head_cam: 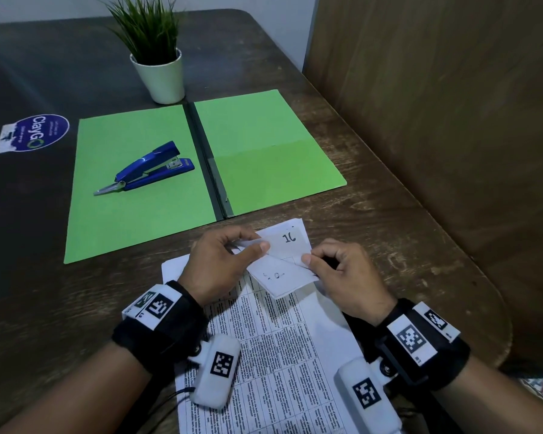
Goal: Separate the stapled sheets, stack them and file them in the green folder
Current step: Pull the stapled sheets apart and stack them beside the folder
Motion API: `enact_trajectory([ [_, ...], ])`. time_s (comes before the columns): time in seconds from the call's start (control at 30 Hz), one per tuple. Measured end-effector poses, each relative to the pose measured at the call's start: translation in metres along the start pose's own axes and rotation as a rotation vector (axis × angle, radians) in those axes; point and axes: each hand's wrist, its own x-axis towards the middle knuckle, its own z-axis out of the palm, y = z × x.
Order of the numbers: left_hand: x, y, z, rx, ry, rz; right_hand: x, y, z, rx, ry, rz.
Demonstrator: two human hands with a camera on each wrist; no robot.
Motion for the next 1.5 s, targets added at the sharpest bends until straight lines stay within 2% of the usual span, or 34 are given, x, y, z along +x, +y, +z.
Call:
enact_trajectory([
  [0.1, -0.001, 0.003, 0.001, 0.006, 0.025, 0.002, -0.003, -0.006, 0.000, 0.037, 0.018, -0.027],
  [0.23, -0.002, 0.010, 0.000, -0.026, 0.015, -0.022, -0.003, -0.012, 0.000, 0.302, 0.096, 0.026],
  [0.33, -0.001, 0.006, 0.000, -0.017, -0.004, -0.032, 0.001, -0.006, -0.001, 0.215, 0.144, 0.037],
  [0.57, -0.001, 0.002, -0.003, -0.023, -0.007, -0.045, -0.002, -0.010, 0.001, 0.259, 0.126, 0.097],
  [0.73, -0.001, 0.002, -0.003, 0.021, -0.007, -0.036, -0.001, -0.005, 0.001, 0.196, 0.104, 0.102],
  [1.03, 0.001, -0.001, -0.002, 0.012, -0.006, 0.008, 0.000, -0.009, -0.003, 0.173, 0.151, 0.053],
  [1.17, 0.001, -0.002, -0.002, 0.034, 0.004, 0.005, 0.000, -0.013, -0.003, 0.123, 0.127, 0.000],
  [1.4, 0.000, 0.004, -0.001, -0.034, 0.010, -0.015, -0.005, -0.014, 0.001, 0.208, 0.076, -0.032],
  [1.5, 0.000, 0.005, 0.000, -0.010, 0.020, -0.022, -0.004, -0.015, 0.002, 0.277, 0.108, 0.022],
])
